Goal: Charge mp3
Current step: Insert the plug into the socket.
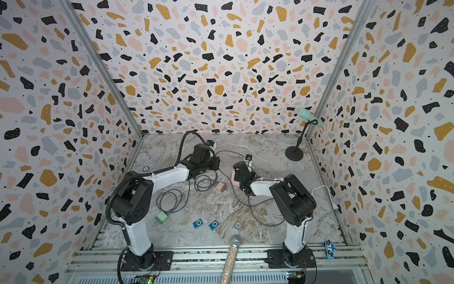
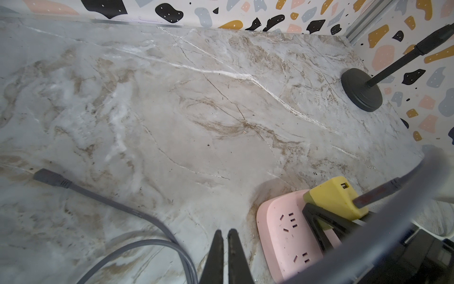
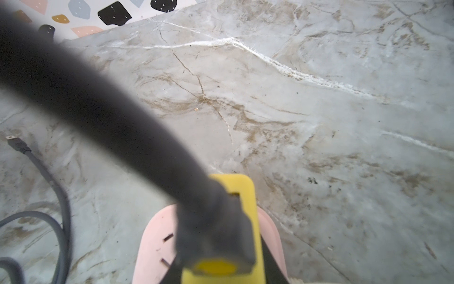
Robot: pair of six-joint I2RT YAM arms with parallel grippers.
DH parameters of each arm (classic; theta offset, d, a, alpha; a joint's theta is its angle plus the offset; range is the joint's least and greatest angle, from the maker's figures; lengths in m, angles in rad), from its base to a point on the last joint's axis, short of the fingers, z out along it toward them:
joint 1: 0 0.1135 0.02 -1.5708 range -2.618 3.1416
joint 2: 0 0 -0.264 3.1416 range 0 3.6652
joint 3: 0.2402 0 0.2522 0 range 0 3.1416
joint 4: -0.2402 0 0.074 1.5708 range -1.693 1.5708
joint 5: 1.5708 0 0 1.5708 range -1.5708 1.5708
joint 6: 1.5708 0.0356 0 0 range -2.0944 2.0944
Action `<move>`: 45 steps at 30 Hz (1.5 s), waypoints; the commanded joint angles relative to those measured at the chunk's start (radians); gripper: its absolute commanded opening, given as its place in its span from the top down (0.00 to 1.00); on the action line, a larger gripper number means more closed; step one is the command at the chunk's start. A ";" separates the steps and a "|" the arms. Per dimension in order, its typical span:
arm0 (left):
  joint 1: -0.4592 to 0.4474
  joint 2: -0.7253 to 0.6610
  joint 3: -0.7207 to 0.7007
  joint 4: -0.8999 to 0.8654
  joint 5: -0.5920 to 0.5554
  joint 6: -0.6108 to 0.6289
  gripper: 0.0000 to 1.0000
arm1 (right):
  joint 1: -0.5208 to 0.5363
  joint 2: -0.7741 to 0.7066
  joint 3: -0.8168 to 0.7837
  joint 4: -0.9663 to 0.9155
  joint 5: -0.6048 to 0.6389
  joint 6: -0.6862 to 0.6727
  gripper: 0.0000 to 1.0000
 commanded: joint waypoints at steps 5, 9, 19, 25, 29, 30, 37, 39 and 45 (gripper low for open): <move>0.008 -0.016 0.017 -0.010 -0.015 0.000 0.99 | 0.008 0.025 -0.039 -0.116 -0.017 -0.006 1.00; 0.009 -0.026 0.020 -0.019 -0.014 0.000 0.99 | 0.008 0.047 -0.020 -0.169 -0.016 -0.035 1.00; 0.008 -0.050 0.021 -0.043 -0.015 -0.001 0.98 | 0.010 0.105 -0.040 -0.180 -0.050 -0.063 1.00; 0.007 -0.058 0.023 -0.059 -0.015 0.000 0.98 | 0.009 0.095 -0.064 -0.182 -0.083 -0.063 1.00; 0.005 -0.061 0.023 -0.072 -0.012 0.006 0.98 | -0.012 0.119 -0.049 -0.208 -0.140 -0.100 1.00; 0.004 -0.063 0.022 -0.072 -0.012 0.007 0.98 | -0.017 0.132 -0.041 -0.220 -0.150 -0.103 1.00; -0.001 -0.063 0.024 -0.098 -0.013 0.018 0.98 | -0.006 0.186 -0.008 -0.284 -0.174 -0.140 1.00; -0.002 -0.061 0.026 -0.104 -0.012 0.020 0.98 | -0.011 0.196 -0.002 -0.308 -0.183 -0.138 1.00; -0.011 -0.049 0.051 -0.141 -0.011 0.031 0.97 | -0.025 0.229 -0.006 -0.382 -0.232 -0.157 1.00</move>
